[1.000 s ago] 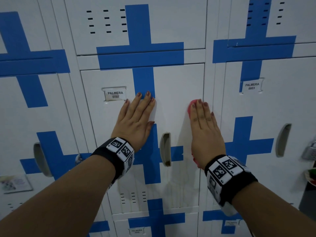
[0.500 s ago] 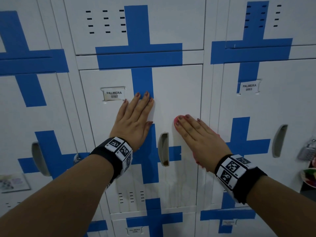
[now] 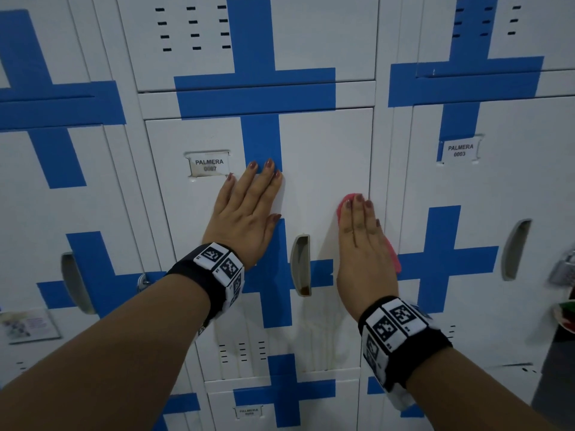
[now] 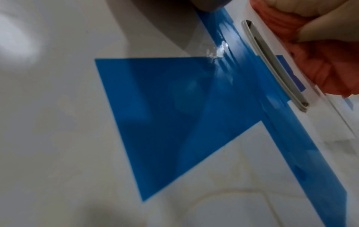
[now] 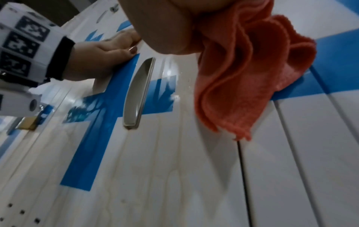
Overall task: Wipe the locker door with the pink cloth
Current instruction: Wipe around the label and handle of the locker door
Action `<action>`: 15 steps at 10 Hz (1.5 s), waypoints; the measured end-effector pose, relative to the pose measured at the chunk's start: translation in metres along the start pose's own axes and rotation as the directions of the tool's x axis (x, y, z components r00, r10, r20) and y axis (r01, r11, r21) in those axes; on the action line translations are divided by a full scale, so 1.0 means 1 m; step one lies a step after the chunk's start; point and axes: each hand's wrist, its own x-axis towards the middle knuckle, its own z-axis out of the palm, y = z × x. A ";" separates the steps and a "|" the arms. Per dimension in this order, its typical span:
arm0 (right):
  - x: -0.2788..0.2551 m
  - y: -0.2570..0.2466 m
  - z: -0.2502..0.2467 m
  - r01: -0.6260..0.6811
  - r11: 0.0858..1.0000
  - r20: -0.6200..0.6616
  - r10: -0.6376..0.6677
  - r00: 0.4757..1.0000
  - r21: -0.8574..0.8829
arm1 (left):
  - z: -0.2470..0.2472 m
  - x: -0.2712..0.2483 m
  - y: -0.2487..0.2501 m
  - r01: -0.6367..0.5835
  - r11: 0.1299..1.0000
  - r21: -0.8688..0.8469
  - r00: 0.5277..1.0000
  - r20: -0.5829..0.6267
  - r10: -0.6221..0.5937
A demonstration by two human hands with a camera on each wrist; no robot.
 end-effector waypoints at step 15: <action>-0.043 -0.009 0.025 -0.112 0.990 0.059 0.107 0.992 0.081 | -0.002 0.000 0.001 0.007 1.000 0.002 1.000 0.002 -0.007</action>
